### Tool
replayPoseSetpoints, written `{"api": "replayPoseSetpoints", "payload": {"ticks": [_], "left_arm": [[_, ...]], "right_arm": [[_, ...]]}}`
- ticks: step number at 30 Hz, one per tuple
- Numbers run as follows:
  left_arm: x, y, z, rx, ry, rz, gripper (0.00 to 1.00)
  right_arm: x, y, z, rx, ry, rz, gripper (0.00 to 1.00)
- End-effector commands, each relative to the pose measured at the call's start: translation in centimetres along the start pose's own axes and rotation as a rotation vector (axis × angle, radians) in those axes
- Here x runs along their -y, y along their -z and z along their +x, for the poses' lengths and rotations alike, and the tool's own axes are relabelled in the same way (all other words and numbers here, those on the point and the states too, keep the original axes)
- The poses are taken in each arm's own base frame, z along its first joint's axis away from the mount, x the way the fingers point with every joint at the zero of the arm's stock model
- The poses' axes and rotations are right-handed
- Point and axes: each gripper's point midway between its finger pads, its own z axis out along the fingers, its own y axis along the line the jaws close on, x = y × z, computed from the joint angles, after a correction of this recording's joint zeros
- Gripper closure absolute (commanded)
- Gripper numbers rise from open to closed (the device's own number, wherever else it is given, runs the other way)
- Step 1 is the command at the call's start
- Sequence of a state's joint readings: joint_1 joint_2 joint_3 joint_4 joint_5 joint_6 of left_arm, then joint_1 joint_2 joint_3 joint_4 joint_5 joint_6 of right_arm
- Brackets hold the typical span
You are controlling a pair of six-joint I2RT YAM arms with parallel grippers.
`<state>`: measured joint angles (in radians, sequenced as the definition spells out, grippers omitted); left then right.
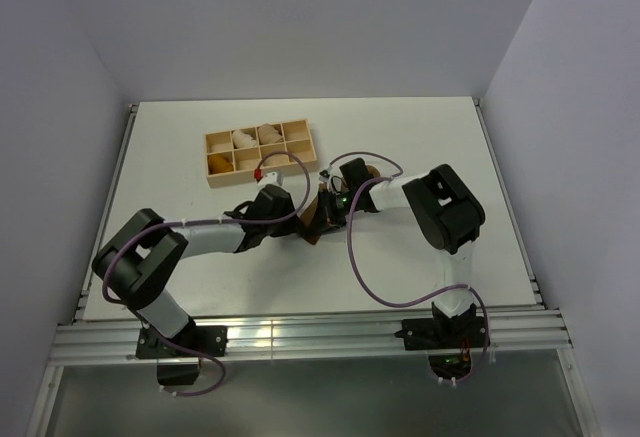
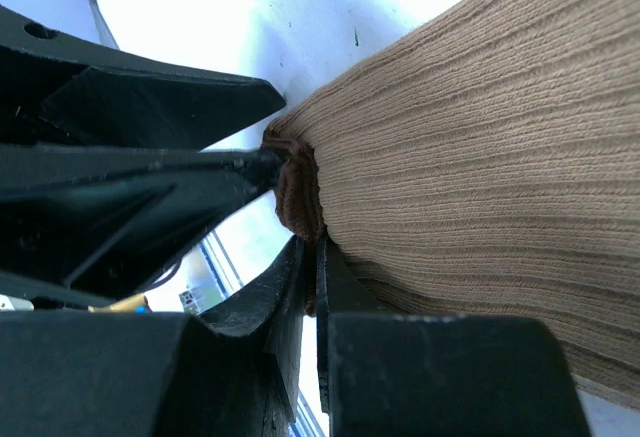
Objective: Roll the socks
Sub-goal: Roll the sock at the center of the board.
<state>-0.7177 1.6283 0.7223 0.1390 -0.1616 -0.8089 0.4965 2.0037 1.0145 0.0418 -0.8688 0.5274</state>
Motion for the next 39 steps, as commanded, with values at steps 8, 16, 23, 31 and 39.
{"api": "replayPoseSetpoints", "payload": {"ticks": [8,16,23,31,39], "left_arm": [[-1.6,1.0,2.9,-0.073,-0.034,-0.063,0.54],[-3.4,0.1,3.9,-0.091,-0.015,-0.156,0.64],[-4.5,-0.3,4.4,-0.112,-0.001,-0.23,0.77],[-4.3,-0.4,4.5,-0.123,-0.008,-0.222,0.8],[-3.8,-0.3,3.8,-0.129,-0.073,-0.212,0.82]], "right_arm": [[2.2,0.0,-2.3,0.087,0.018,0.107,0.91],[2.1,0.2,-2.8,0.115,0.03,0.124,0.85],[0.9,2.1,-3.6,0.188,0.108,0.162,0.6],[-0.4,7.1,-3.6,0.371,0.292,0.285,0.42],[-4.7,11.3,-1.1,0.676,0.76,0.42,0.35]]}}
